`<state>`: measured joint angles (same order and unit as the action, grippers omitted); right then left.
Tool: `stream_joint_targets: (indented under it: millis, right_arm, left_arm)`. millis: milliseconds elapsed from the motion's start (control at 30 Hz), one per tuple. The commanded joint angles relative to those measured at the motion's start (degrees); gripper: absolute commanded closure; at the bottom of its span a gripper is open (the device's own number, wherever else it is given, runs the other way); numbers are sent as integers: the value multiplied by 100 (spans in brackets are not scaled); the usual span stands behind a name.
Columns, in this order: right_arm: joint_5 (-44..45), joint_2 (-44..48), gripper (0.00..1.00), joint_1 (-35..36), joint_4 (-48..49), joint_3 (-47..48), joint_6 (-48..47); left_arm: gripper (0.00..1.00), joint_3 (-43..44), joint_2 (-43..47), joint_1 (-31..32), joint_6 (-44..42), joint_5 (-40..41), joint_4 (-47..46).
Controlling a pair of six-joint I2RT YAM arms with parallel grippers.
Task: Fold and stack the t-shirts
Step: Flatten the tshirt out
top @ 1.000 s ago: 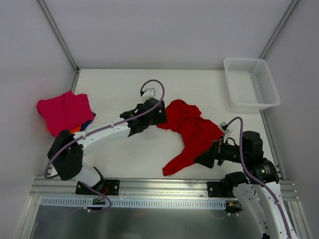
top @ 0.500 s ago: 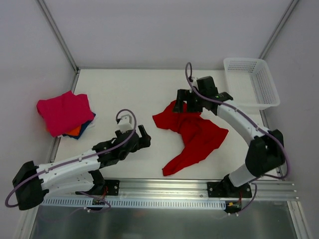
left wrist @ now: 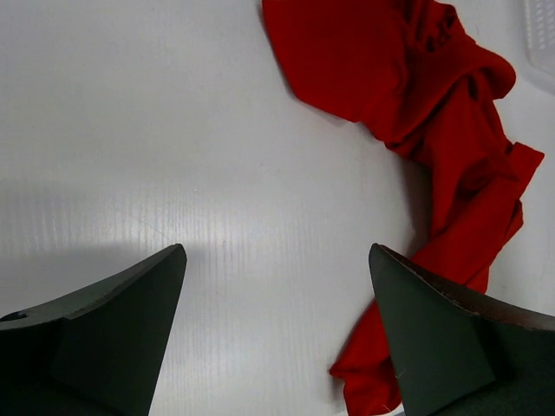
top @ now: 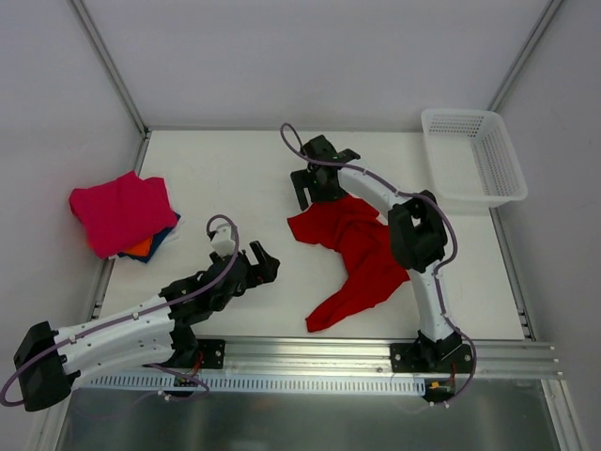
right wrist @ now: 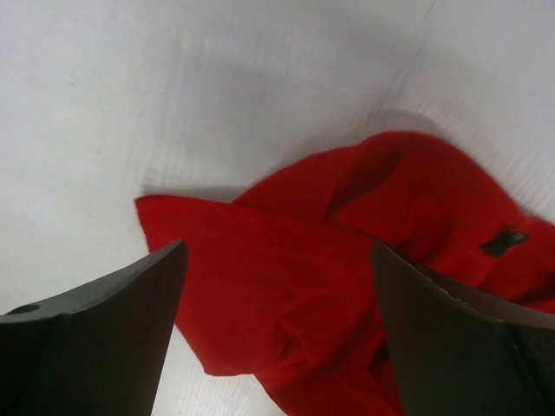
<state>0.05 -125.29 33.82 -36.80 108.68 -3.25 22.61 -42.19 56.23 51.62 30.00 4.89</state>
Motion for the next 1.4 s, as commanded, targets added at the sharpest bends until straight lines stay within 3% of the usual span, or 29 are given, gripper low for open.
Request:
stream_joint_targets:
  millis: [0,200,400,533,633,700,733,767,800,1067,1367]
  right_arm:
    - [661,-118,11,133,-627,92,-176]
    - [900,197,15,326,-566,-462,-220]
    - [689,216,18,528,-539,-313,-238]
    - [671,128,30,695,-530,-207,-203]
    - [715,137,44,845,-539,-111,-220]
    - [689,146,62,898,-574,-41,-247]
    - [732,137,85,898,-609,21,-238]
    - [794,146,96,915,-636,39,-229]
    - [873,154,100,924,-662,56,-220]
    - [2155,769,100,854,-1084,196,-492]
    - [3544,2412,100,459,-1523,698,-712]
  left_arm:
    - [12,182,-183,20,-20,-108,-172]
    - [12,173,-157,20,-20,-47,-163]
    - [12,209,-324,20,50,-125,-172]
    - [12,200,-377,20,77,-161,-172]
    - [11,191,-395,20,86,-143,-172]
    - [11,209,-456,20,85,-152,-172]
    - [12,217,-482,20,103,-152,-172]
    - [12,235,-491,20,112,-161,-172]
    - [12,244,-544,20,112,-178,-172]
    - [12,288,-711,20,121,-275,-172]
    - [12,393,-1263,20,60,-266,-451]
